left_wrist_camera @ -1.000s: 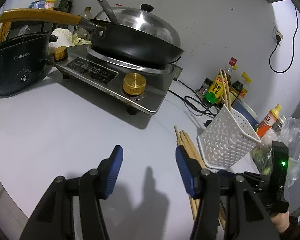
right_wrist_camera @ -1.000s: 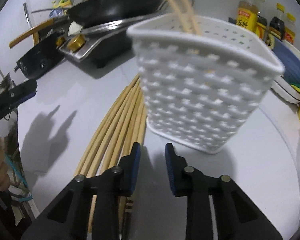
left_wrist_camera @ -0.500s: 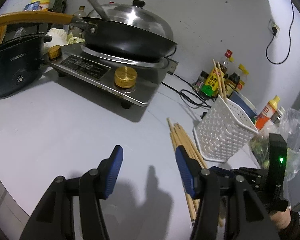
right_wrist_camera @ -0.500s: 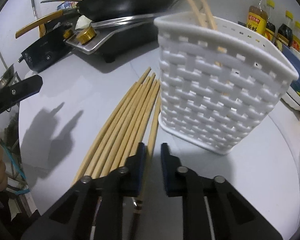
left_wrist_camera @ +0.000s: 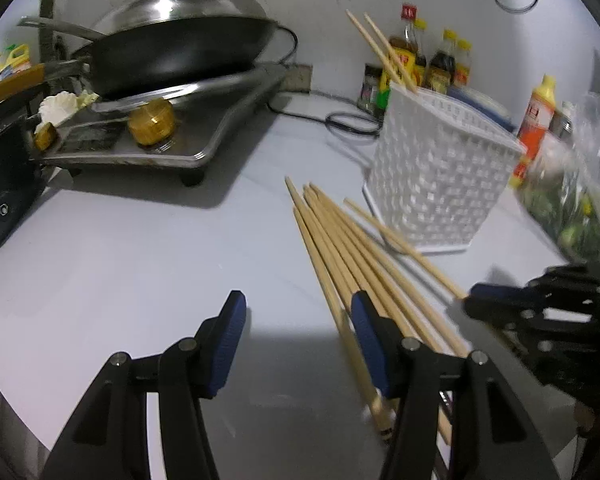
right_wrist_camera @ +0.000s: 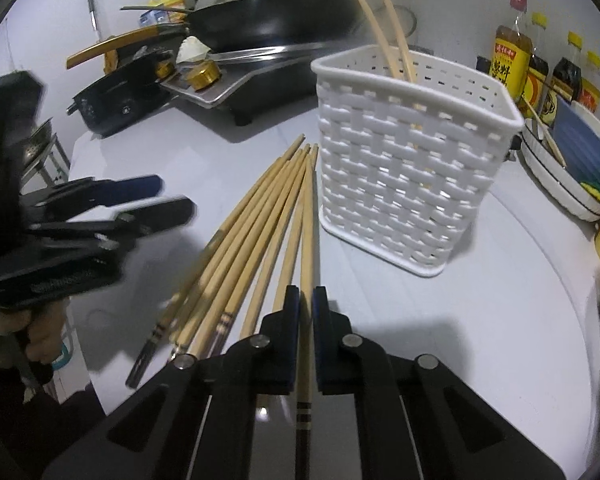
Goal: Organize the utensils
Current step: 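Move the right tool back to the chopstick pile and grasp one chopstick, then grasp another chopstick from the pile with the left tool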
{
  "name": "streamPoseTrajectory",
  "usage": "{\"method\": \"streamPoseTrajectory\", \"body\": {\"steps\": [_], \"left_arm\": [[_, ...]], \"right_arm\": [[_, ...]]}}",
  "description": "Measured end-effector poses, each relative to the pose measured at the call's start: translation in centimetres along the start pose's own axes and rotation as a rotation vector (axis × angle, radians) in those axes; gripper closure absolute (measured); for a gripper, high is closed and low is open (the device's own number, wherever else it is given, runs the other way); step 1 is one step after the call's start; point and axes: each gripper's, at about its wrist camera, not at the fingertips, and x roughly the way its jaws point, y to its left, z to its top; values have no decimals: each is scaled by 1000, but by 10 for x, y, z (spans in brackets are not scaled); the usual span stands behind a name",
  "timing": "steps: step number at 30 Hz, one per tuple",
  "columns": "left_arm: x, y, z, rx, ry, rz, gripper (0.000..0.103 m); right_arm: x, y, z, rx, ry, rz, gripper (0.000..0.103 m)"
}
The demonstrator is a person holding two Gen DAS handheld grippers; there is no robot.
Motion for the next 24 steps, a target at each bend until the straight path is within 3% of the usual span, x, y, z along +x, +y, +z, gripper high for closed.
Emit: {"method": "streamPoseTrajectory", "body": {"steps": [8,14,17,18,22,24], "left_arm": [[20,-15,-4,124,58,86,48],[21,-13,1,163,68,93,48],[21,-8,3,138,84,44,49],[23,-7,4,133,87,31,51],[20,-5,5,135,100,-10,86],[19,-6,5,139,106,-22,91]], "right_arm": [[-7,-9,-18,-10,12,19,97],[-1,-13,-23,-16,19,27,97],[3,-15,-21,-14,23,30,97],[4,-16,-19,-13,25,33,97],[11,-16,-10,-20,30,28,97],[14,-13,-6,-32,30,23,97]]}}
